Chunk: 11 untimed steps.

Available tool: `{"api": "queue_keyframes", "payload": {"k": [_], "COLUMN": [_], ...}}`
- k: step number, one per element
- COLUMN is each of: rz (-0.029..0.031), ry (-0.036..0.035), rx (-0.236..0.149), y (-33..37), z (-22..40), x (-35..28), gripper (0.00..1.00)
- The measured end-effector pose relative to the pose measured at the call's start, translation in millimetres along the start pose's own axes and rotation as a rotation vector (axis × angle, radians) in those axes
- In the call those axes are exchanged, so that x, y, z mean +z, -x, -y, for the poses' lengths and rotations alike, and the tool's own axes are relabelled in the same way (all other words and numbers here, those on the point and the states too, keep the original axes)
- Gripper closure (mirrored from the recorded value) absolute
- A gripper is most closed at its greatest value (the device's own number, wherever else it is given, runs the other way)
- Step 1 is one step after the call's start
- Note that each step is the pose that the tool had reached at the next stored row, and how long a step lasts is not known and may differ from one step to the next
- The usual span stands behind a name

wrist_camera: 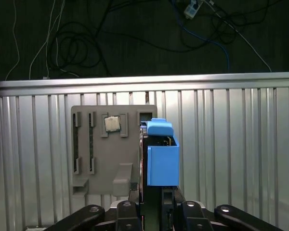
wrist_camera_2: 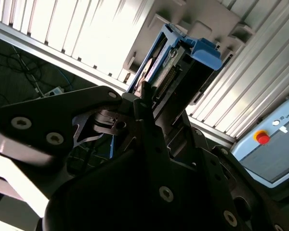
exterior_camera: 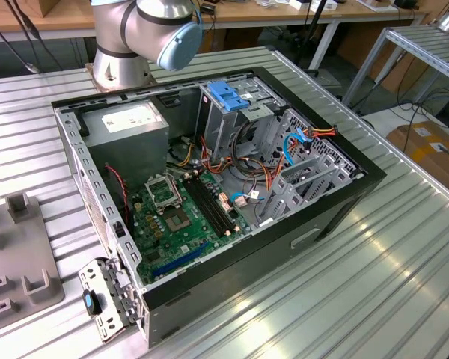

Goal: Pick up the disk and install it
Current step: 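Pick up the disk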

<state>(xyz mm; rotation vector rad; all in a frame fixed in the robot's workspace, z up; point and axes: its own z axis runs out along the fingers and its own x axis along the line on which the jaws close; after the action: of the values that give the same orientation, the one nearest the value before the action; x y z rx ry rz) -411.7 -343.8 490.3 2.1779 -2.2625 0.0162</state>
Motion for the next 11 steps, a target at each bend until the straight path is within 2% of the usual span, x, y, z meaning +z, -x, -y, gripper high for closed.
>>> {"api": "queue_keyframes", "payload": {"k": [3, 11], "rz": [0.0000, 0.0000], "ry": [0.0000, 0.0000], "rx": [0.000, 0.000], "y": [0.1, 0.5], "z": [2.1, 14.2], "x": [-0.4, -0.4], "gripper": [0.65, 0.65]}}
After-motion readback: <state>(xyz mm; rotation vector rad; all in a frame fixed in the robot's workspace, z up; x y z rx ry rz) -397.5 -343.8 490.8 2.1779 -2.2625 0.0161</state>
